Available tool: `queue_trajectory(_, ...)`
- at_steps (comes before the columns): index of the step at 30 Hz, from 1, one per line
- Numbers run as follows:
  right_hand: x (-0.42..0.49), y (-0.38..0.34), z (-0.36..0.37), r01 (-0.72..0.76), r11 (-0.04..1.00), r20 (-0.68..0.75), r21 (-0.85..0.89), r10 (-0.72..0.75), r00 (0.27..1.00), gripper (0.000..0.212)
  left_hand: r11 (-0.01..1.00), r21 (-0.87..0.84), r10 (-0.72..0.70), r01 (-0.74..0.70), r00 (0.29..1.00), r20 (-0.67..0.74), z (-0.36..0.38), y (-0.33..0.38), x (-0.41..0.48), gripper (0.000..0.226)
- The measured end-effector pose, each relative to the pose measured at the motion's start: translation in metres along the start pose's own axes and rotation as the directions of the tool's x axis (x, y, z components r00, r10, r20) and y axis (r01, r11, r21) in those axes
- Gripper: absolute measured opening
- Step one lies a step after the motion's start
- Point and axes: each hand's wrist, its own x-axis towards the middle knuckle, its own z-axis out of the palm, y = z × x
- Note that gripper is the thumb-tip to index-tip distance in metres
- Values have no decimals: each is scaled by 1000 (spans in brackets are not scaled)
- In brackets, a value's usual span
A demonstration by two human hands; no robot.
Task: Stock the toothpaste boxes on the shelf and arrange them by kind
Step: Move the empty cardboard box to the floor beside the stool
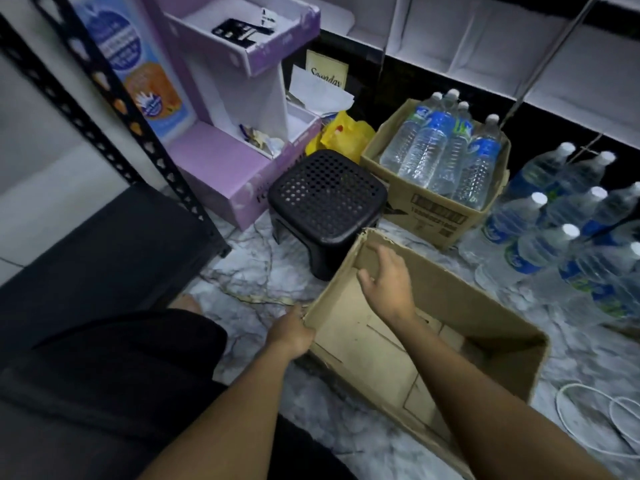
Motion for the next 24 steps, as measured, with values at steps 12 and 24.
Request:
queue_trajectory(12, 55, -6, 79, 86, 879, 111, -469, -38, 993, 33, 998, 59, -23, 27, 998, -64, 5, -12, 27, 34)
queue_trajectory(24, 128, -44, 129, 28, 818, 311, -574, 186, 932, 132, 990, -86, -119, 113, 990, -71, 0, -26, 28, 42)
